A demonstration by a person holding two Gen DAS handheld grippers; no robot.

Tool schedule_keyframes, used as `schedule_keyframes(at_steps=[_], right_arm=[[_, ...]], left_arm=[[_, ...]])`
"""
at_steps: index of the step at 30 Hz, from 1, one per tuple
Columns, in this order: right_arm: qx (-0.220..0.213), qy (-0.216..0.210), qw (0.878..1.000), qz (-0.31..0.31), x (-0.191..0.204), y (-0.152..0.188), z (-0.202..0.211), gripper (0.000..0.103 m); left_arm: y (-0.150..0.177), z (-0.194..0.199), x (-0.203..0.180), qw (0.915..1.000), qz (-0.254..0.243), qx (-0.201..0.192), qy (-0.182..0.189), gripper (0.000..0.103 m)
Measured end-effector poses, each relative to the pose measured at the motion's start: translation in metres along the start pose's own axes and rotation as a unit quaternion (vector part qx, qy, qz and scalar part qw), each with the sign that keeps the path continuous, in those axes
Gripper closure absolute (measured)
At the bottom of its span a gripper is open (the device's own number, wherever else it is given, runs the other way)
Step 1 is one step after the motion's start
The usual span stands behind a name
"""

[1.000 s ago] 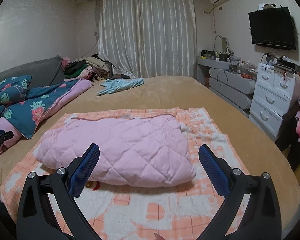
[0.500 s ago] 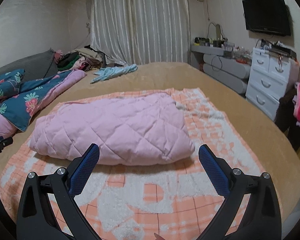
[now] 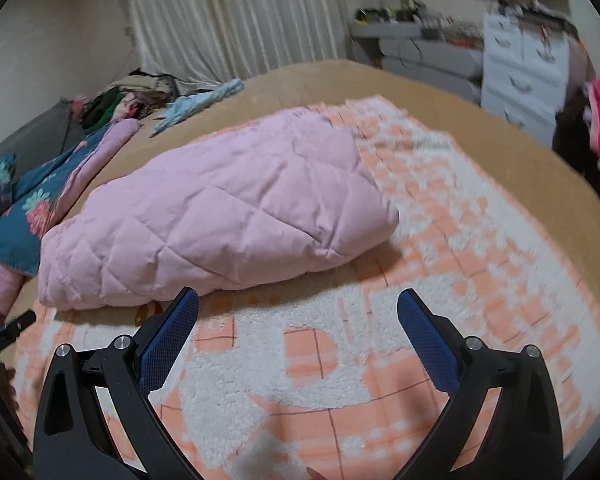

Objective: Fold large clothes

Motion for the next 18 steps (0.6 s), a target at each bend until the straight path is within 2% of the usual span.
schedule_keyframes(at_steps=[6, 10, 13, 15, 18], right_arm=[[0.014, -0.003, 0.999, -0.045, -0.009, -0.003, -0.025, 0.004], [0.024, -0.004, 0.996, -0.081, -0.015, -0.008, -0.041, 0.004], [0.030, 0.002, 0.996, -0.089, -0.016, -0.013, -0.054, 0.004], [0.035, -0.003, 0.995, -0.095, -0.016, -0.016, -0.063, 0.004], [0.044, -0.001, 0.993, -0.108, -0.019, -0.019, -0.077, 0.004]], left_arm=[[-0.006, -0.022, 0.008, 0.9982, 0.054, 0.019, 0.021, 0.009], [-0.008, -0.039, 0.014, 0.9921, 0.111, 0.038, 0.045, 0.009], [-0.012, -0.049, 0.021, 0.9819, 0.169, 0.039, 0.077, 0.009], [-0.015, -0.058, 0.027, 0.9703, 0.215, 0.044, 0.102, 0.009], [-0.019, -0.070, 0.030, 0.9600, 0.250, 0.048, 0.117, 0.009]])
Point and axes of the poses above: each gripper's, at about its wrist camera, not at the fingertips, and z roughly against the way its jaws point, x to its left, y to its underside, the point moved 5 cm from there along -z, roughly the way its jaws point, and after that the axes turned 3 degrees about -x, right-handed, at the moved point
